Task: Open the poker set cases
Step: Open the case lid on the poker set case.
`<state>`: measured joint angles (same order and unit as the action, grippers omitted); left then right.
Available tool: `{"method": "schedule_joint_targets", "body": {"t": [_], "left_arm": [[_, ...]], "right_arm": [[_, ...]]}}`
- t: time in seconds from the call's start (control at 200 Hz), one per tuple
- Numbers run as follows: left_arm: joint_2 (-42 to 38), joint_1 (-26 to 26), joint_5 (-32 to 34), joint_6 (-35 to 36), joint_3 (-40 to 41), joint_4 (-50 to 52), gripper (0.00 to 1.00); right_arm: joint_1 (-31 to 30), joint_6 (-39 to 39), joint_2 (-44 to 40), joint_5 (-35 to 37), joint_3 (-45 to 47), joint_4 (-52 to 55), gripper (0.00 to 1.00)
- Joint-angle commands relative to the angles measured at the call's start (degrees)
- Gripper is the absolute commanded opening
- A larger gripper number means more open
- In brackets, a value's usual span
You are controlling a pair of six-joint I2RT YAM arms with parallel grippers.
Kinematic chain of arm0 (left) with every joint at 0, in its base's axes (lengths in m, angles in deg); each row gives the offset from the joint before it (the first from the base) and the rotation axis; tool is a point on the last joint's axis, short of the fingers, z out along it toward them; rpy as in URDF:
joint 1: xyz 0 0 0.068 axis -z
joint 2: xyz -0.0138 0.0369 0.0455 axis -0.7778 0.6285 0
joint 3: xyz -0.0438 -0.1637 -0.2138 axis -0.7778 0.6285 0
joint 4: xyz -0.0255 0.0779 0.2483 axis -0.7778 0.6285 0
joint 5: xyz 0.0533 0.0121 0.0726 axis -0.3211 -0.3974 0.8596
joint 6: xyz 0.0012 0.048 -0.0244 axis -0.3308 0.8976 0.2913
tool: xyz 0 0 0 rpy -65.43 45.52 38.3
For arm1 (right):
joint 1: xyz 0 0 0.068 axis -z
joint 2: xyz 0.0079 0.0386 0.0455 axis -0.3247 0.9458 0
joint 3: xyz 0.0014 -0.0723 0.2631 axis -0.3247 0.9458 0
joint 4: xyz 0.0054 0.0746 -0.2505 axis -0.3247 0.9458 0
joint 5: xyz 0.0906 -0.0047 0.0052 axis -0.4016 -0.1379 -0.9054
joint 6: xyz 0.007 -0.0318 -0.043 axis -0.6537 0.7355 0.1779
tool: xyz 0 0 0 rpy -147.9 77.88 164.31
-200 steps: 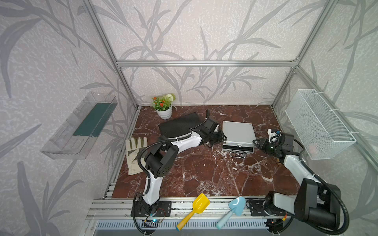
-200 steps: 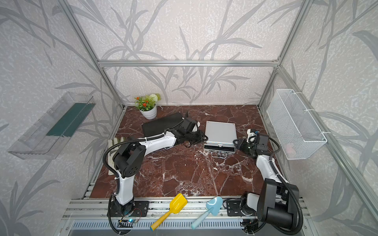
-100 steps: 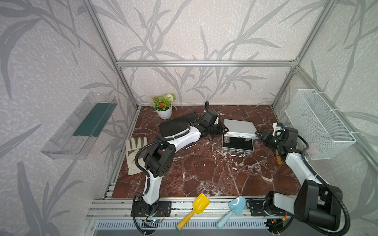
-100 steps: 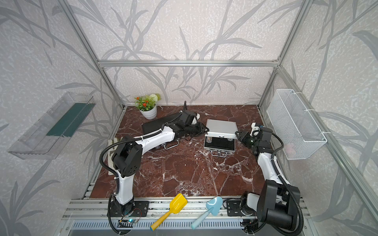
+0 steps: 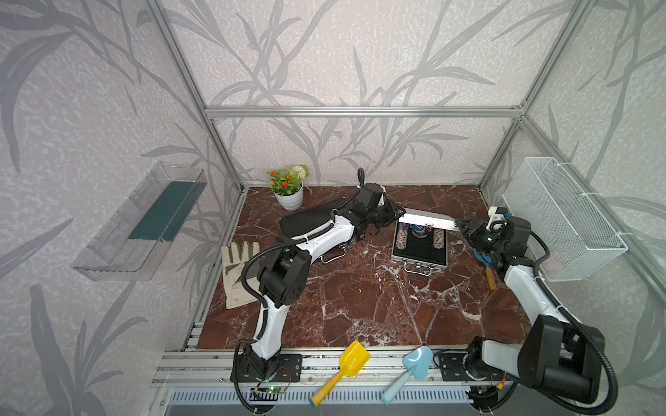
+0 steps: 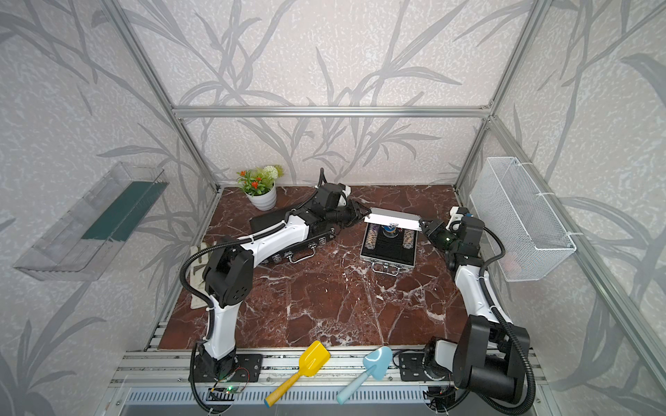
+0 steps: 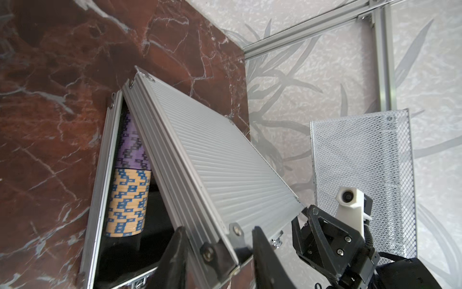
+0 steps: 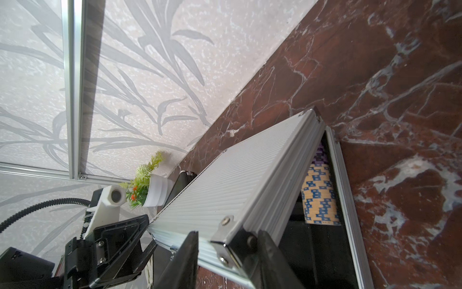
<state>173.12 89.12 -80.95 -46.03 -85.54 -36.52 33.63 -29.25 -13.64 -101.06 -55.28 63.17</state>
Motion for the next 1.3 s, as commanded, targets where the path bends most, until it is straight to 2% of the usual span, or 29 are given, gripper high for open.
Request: {"method": "schedule_joint_targets", "body": {"t": [0.0,0.285,0.715,0.975,1.114,1.294], "left_arm": [[1.54,3.36,-9.14,-3.86,-3.73,-8.68,0.32],[6.82,2.89,-8.69,-6.92,-12.63,-9.23,0.33],[18.21,1.85,-8.2,-13.06,-28.84,-9.44,0.37],[27.46,1.76,-7.67,-15.7,-44.99,-7.03,0.4],[33.43,1.67,-6.54,-19.43,-52.17,-9.35,0.45],[37.41,1.61,-2.35,-23.42,-53.33,-16.7,0.54]], "right_arm": [[-4.29,-3.36,0.72,-10.78,-3.41,-5.14,0.4],[-5.88,-7.62,3.84,-8.5,-4.21,-11.37,0.4],[-6.51,-7.94,9.86,-4.05,-8.12,-14.55,0.41],[-6.5,-8.36,13.53,-1.84,-10.71,-16.17,0.44],[-6.43,-9.98,15.99,-1.08,-11.36,-19.27,0.46],[-6.2,-10.68,18.61,0.39,-13.56,-20.49,0.48]]}}
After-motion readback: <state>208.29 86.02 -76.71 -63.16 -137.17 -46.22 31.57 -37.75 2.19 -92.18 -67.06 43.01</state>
